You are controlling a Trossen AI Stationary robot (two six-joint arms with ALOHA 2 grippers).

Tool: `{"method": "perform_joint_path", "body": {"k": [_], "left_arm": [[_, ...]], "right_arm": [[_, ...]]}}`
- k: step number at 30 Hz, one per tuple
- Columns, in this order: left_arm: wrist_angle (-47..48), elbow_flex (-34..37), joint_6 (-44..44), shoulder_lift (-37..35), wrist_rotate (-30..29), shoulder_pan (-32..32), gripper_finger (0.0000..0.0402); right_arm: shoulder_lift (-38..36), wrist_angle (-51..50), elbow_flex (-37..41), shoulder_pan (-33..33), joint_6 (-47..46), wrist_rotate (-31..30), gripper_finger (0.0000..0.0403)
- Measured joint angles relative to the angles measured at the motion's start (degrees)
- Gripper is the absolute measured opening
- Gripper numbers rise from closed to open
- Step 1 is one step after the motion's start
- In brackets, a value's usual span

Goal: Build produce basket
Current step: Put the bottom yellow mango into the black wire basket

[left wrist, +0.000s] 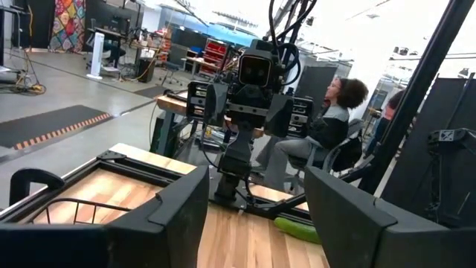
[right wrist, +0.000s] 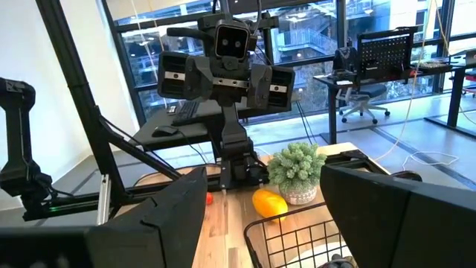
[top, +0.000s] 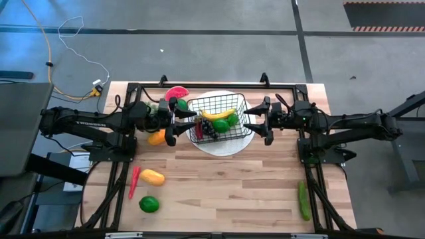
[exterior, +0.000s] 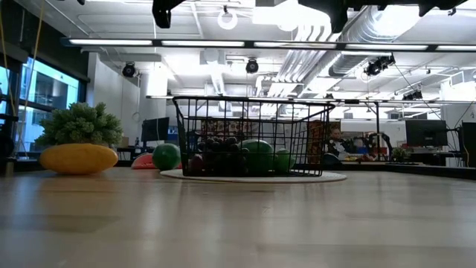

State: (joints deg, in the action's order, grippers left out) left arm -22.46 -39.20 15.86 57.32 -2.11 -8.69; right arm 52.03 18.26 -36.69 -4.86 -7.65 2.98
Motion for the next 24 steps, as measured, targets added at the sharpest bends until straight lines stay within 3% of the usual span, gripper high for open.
{"method": "perform_joint_path", "body": {"k": [10, 24], "left_arm": [[0.17, -0.06, 1.77, 0.00, -1.38, -0.32, 0.0225], [3.81, -4.92, 3.02, 0.00, 1.75, -0.60, 0.0349]], "right_arm": [[0.02, 0.00, -0.02, 0.00, -1.41, 0.00, 0.0245], [0.02, -0.02, -0.07, 0.00, -1.36, -0.69, 0.0245]]}}
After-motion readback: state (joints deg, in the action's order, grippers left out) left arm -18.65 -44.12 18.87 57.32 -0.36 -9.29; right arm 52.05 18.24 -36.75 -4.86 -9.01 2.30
